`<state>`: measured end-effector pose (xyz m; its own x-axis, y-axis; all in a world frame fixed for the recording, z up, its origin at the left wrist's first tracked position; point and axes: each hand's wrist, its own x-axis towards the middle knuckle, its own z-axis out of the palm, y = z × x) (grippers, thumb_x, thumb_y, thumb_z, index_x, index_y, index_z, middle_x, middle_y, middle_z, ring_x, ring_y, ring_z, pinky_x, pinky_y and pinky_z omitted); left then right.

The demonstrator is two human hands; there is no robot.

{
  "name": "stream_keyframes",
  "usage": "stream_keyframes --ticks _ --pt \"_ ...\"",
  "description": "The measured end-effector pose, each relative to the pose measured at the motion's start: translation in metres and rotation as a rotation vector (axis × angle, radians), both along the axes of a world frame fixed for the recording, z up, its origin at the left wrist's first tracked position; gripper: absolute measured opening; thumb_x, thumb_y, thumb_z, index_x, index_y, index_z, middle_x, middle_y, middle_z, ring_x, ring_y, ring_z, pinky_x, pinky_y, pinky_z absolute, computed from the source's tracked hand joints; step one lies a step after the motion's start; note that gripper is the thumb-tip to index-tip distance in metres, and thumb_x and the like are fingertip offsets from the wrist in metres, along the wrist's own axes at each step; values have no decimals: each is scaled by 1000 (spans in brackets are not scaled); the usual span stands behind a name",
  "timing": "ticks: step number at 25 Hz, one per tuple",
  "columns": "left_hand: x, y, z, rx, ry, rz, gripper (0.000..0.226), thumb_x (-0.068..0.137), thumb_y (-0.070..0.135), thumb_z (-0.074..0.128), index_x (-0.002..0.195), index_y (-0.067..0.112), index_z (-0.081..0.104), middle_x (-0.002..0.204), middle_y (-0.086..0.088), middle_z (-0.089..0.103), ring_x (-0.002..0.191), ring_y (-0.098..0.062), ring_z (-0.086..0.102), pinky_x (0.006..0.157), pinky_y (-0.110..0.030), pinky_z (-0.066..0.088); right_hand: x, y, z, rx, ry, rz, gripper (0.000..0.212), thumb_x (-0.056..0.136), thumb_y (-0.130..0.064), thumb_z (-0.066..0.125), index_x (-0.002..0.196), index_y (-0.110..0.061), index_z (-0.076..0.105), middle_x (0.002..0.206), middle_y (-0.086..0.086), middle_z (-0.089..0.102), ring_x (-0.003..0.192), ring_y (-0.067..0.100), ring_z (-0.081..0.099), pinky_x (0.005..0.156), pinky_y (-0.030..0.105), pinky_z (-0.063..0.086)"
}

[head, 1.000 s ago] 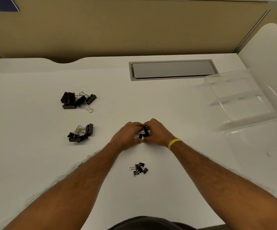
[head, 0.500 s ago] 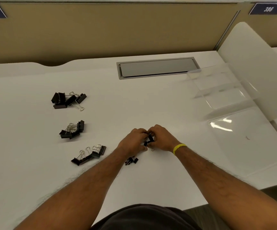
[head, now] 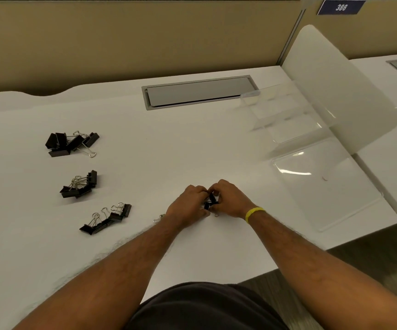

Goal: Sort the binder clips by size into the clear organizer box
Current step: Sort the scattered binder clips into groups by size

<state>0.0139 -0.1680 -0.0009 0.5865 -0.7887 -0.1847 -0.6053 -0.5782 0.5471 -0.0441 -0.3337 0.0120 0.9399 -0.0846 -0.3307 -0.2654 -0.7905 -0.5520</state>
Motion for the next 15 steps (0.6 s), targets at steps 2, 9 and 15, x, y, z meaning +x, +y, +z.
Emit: stream_keyframes --ticks 2,9,15 --pt "-2 1 1 -11 -43 -26 47 81 40 68 123 18 59 127 5 55 119 -18 40 90 -33 46 -5 -4 -1 17 2 -15 47 74 -26 80 117 -21 61 102 -6 49 77 -1 47 75 20 39" --pt "14 28 3 48 -261 45 68 83 65 54 136 22 50 146 3 43 132 -19 36 102 -38 41 -15 -19 -3 -22 -193 -125 32 82 -30 74 110 -20 63 97 -6 57 79 9 56 76 26 50" --pt "44 63 16 81 -369 205 77 86 70 45 144 20 39 154 -5 34 143 -27 27 111 -45 28 13 -3 4 -30 -238 -86 31 89 -34 66 115 -19 62 114 -6 61 109 12 52 97 29 43"
